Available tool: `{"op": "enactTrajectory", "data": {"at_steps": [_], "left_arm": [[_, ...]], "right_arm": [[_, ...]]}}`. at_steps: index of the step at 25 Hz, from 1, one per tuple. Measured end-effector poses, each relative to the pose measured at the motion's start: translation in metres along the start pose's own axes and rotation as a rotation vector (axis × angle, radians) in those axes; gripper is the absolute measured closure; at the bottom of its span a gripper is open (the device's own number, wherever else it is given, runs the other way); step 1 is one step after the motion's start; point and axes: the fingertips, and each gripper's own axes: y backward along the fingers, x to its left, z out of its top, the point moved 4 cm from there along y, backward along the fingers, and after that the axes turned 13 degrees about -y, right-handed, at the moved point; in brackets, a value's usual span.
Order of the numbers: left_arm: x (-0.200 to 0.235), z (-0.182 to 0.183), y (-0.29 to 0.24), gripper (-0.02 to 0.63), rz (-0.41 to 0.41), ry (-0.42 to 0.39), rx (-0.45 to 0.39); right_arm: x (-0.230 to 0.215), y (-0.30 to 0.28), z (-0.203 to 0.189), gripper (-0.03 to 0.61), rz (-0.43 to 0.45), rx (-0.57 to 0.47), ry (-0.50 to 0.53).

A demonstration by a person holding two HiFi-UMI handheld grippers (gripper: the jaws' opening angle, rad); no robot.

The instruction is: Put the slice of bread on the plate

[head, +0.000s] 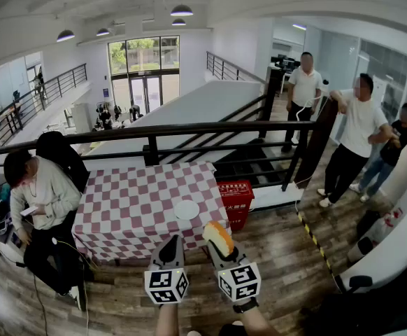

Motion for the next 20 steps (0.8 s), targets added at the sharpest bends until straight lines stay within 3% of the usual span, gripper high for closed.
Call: {"op": "enactTrajectory", "data": {"at_steps": [9,14,20], "left_arm": [[0.001,0.01,-0.013,0.595,-0.044,-0.056,-0.038],[-0.009,-0.007,-0.03,0.595,-0.09,-0.041,-0.012],[-0.012,-0.02,-0.065,0.595,-0.171,-0.045,0.017]], "right_arm": [[0.003,-0.01,0.007,0.48,-0.016,-0.042,0.011],[-0.011,-0.017,-0.002,0.48,-0.044,-0.035,-0.003],[-0.05,-0.056,-0.014,0.48,-0.09,-0.007,-0.114]]}}
